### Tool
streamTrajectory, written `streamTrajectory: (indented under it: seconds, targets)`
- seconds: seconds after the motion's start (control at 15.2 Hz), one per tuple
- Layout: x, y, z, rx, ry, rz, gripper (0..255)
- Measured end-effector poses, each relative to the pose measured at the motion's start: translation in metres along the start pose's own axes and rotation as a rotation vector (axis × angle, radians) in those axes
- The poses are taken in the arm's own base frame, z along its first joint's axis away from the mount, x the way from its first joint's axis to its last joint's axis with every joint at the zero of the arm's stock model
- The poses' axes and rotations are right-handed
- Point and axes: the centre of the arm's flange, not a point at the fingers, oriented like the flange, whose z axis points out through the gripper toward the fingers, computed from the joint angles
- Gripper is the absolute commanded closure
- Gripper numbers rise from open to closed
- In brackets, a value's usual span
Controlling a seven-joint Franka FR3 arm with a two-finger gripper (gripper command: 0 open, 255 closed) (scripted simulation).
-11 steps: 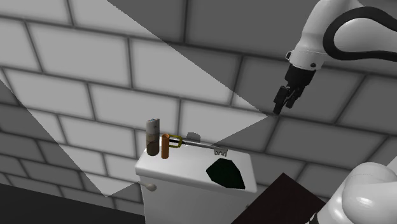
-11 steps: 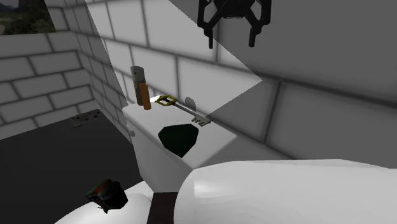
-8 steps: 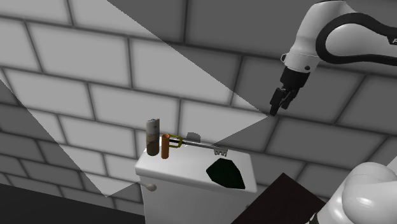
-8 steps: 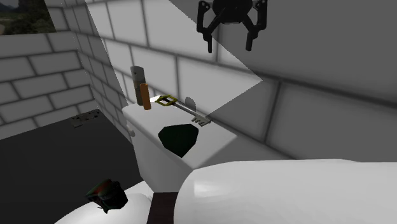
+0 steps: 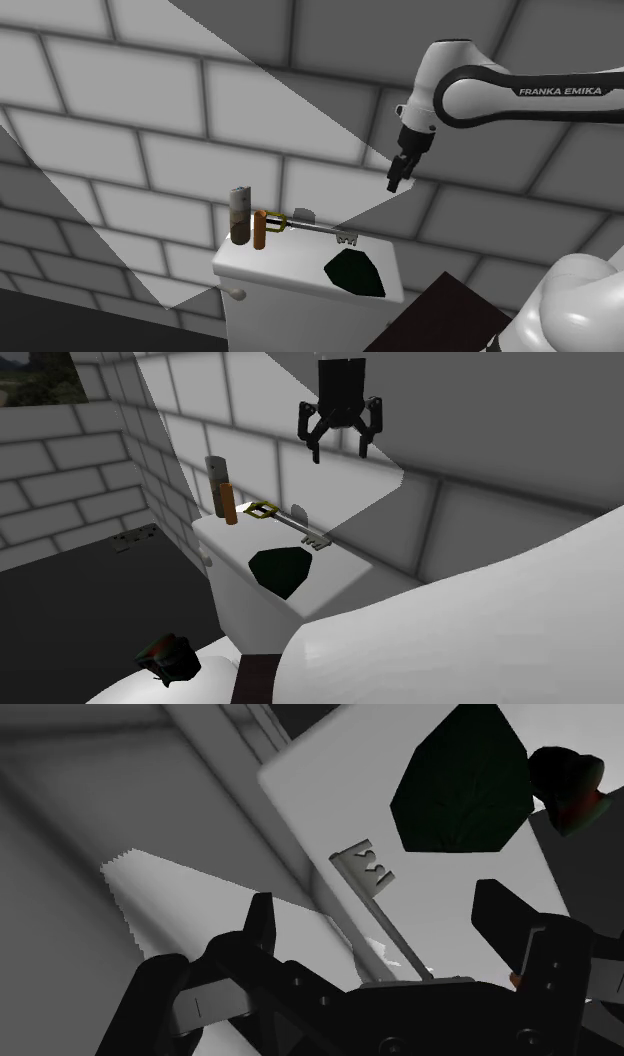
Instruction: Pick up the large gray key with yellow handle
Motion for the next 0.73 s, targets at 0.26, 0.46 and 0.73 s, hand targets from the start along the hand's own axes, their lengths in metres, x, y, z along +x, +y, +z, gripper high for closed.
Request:
streamTrajectory:
  seconds: [0.26, 0.46, 0.73]
  targets:
    - [0.041, -0.006, 0.033, -0.001, 0.001, -0.1, 0]
    - [0.067, -0.014, 0.063, -0.002, 0.001, -0.175, 0]
    - [0.104, -0.032, 0.097, -0.004, 0.004, -0.276, 0]
